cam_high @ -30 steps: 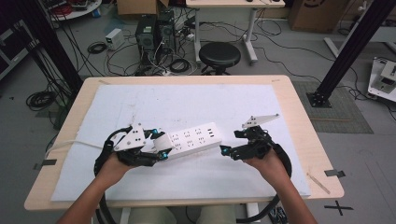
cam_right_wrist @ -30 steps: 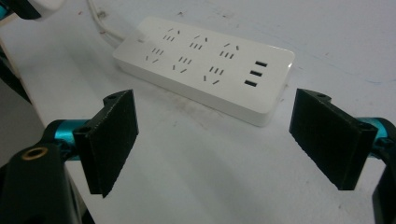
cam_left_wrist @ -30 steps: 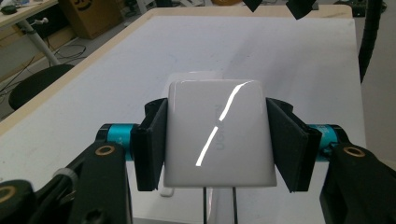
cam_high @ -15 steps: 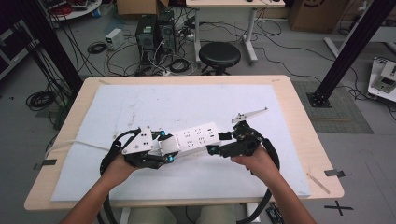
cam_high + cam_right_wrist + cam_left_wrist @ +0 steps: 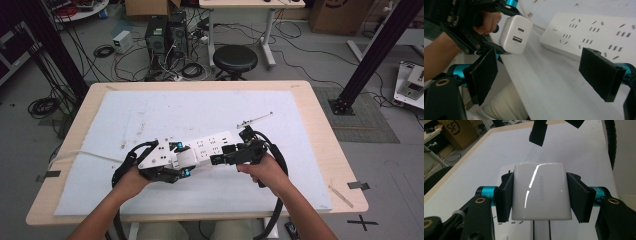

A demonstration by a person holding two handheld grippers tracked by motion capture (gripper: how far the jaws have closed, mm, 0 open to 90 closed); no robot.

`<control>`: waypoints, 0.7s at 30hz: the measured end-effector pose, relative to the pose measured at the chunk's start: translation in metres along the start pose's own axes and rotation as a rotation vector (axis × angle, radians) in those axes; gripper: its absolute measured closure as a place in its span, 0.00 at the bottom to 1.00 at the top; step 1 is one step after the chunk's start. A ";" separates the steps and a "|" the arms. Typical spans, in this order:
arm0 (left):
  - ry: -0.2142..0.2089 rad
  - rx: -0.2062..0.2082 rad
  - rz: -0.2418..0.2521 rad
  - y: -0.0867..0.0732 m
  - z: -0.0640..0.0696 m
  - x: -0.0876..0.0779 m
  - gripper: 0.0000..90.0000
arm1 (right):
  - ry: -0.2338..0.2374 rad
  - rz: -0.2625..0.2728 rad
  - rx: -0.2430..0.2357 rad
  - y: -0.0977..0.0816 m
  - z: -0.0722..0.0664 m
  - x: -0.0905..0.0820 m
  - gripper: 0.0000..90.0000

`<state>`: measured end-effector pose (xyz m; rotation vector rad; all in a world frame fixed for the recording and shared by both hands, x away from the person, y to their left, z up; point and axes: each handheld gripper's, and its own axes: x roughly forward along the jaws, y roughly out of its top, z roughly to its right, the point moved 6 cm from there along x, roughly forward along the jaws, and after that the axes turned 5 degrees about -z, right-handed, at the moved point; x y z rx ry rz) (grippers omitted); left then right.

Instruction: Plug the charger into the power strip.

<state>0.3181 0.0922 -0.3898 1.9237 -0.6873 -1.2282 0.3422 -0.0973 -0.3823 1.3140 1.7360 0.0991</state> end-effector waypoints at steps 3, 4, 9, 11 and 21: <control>-0.008 0.010 0.003 0.004 0.002 0.003 0.47 | 0.051 -0.008 0.026 0.005 -0.002 0.005 0.18; -0.009 0.013 0.004 0.005 0.002 0.004 0.47 | 0.051 -0.008 0.026 0.005 -0.002 0.005 0.18; -0.019 0.025 0.012 0.011 0.006 0.009 0.47 | 0.078 -0.053 0.061 0.010 -0.005 0.015 0.17; -0.023 0.031 0.013 0.012 0.007 0.010 0.47 | 0.081 -0.058 0.060 0.011 -0.006 0.016 0.17; -0.029 0.035 0.028 0.017 0.009 0.014 0.47 | 0.103 -0.096 0.083 0.015 -0.007 0.028 0.18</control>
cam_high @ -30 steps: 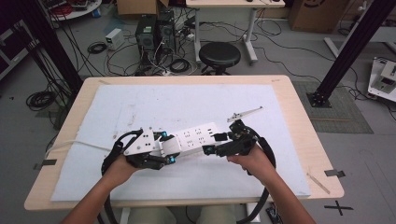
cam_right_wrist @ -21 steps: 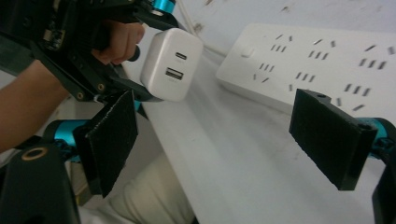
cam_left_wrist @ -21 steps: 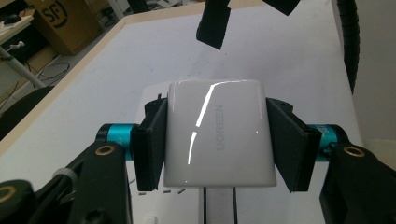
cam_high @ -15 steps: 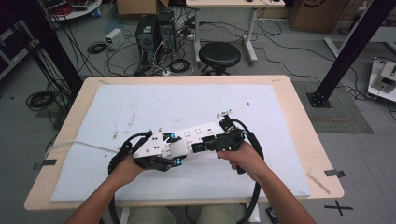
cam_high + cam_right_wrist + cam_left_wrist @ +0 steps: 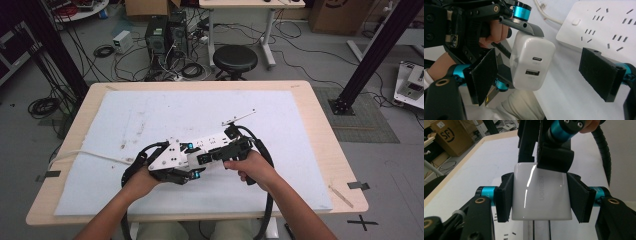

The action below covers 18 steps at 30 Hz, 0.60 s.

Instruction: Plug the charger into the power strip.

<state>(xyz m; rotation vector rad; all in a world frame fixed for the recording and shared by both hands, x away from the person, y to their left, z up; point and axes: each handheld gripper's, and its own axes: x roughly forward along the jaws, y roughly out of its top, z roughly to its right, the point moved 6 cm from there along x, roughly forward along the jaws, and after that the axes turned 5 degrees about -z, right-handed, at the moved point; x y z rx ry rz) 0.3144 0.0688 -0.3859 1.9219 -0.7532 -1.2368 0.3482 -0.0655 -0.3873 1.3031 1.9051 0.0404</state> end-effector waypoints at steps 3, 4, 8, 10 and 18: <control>0.000 0.002 0.000 0.001 0.001 0.001 0.47 | 0.013 -0.002 0.019 0.001 0.001 0.002 0.18; 0.000 0.001 0.004 0.001 0.001 0.001 0.47 | 0.013 -0.002 0.019 0.001 0.001 0.002 0.18; 0.001 0.006 0.009 0.003 0.000 0.003 0.47 | 0.039 -0.006 0.040 0.001 0.003 0.009 0.26; 0.001 0.006 0.010 0.003 0.000 0.003 0.47 | 0.048 -0.003 0.044 0.001 0.004 0.010 0.30; -0.001 0.012 0.005 0.003 0.002 0.004 0.47 | 0.116 -0.006 0.071 0.001 0.005 0.013 0.50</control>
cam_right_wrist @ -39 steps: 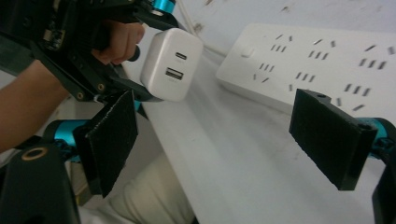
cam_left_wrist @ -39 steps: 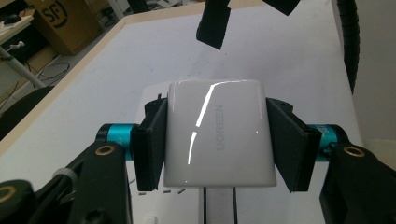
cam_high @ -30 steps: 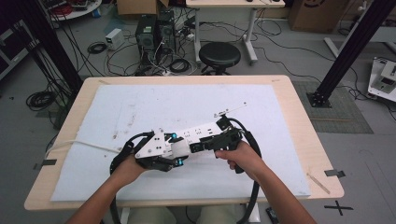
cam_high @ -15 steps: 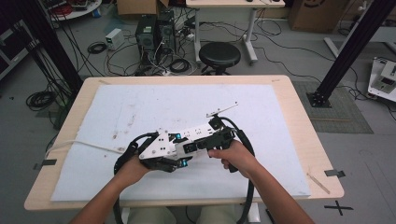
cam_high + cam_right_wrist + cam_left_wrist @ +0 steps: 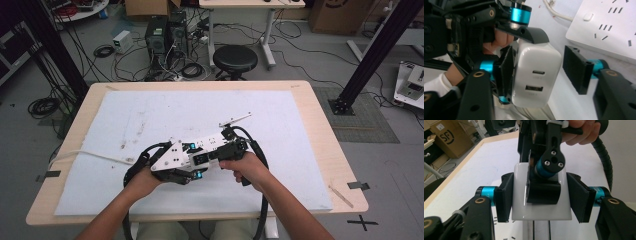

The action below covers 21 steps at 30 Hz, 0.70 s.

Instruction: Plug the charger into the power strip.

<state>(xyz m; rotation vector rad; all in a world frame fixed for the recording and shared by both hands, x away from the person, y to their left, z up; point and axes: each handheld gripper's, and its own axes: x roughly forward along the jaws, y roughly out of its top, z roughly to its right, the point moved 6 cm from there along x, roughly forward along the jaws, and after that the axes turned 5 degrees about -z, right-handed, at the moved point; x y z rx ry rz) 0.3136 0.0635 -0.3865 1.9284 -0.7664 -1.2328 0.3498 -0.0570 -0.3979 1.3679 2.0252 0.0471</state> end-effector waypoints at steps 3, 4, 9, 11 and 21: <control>-0.002 0.013 -0.011 0.000 0.000 0.001 0.47 | 0.024 -0.006 -0.002 -0.001 0.000 0.001 0.59; -0.001 0.014 -0.013 0.000 0.001 0.001 0.47 | 0.029 -0.007 -0.001 -0.001 -0.001 0.001 0.62; -0.002 0.007 -0.007 0.000 0.001 0.002 0.47 | 0.033 -0.014 0.014 -0.002 0.000 0.000 0.66; -0.002 -0.030 -0.004 -0.001 0.000 0.001 0.46 | 0.028 -0.014 0.014 -0.002 0.000 -0.001 0.67; 0.054 -0.199 -0.003 -0.026 -0.013 -0.013 0.28 | -0.039 0.097 -0.037 -0.004 0.009 -0.024 0.70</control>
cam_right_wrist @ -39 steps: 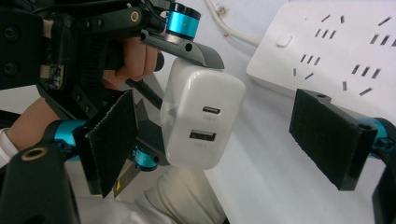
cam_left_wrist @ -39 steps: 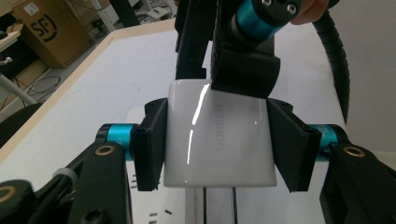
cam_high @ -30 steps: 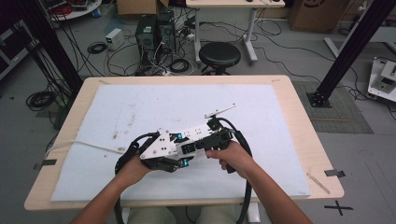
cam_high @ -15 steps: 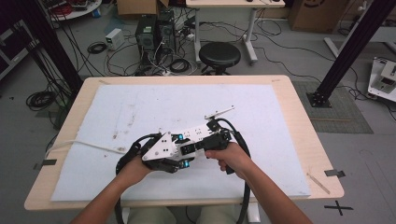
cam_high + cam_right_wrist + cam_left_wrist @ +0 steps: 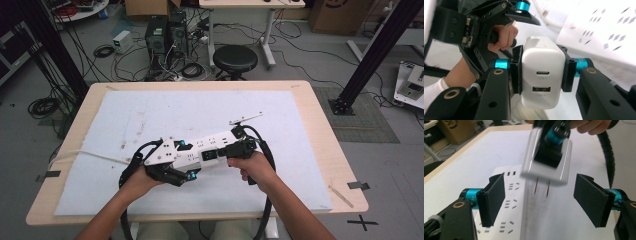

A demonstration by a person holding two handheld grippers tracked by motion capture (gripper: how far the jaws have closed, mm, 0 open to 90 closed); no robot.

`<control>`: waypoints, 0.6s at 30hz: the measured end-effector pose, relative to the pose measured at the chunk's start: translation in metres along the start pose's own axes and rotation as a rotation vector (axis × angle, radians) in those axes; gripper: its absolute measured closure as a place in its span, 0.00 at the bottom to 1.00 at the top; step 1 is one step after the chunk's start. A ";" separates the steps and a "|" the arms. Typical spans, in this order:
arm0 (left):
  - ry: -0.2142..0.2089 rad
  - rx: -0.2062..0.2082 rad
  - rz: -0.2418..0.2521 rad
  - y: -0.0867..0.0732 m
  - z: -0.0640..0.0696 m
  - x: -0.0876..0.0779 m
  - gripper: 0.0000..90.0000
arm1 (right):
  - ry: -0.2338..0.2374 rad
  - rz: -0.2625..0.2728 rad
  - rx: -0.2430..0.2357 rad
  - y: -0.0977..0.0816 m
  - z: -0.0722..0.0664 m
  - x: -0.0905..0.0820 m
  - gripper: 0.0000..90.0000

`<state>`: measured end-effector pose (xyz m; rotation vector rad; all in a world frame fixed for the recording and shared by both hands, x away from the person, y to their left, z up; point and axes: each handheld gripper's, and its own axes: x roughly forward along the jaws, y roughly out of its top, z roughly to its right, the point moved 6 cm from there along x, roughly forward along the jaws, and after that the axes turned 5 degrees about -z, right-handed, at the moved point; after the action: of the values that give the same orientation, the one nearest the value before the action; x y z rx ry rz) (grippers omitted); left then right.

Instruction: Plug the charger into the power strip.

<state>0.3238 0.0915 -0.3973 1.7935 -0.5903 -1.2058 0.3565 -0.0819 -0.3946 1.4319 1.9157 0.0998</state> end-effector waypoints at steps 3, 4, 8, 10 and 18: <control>0.035 -0.046 0.023 -0.005 -0.007 -0.006 0.28 | -0.054 0.062 -0.058 -0.002 0.004 -0.015 0.70; 0.048 -0.061 0.028 -0.006 -0.009 -0.008 0.28 | -0.054 0.062 -0.058 -0.002 0.004 -0.015 0.70; 0.087 -0.102 0.046 -0.010 -0.017 -0.014 0.28 | -0.118 0.097 -0.107 -0.004 0.007 -0.024 0.70; 0.116 -0.138 0.046 -0.017 -0.023 -0.019 0.28 | -0.176 0.139 -0.161 -0.006 0.010 -0.035 0.70; 0.152 -0.179 0.066 -0.021 -0.030 -0.026 0.28 | -0.276 0.155 -0.183 -0.010 0.018 -0.054 0.70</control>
<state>0.3384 0.1340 -0.3984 1.6833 -0.4359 -1.0338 0.3648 -0.1381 -0.3855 1.3894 1.5319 0.1388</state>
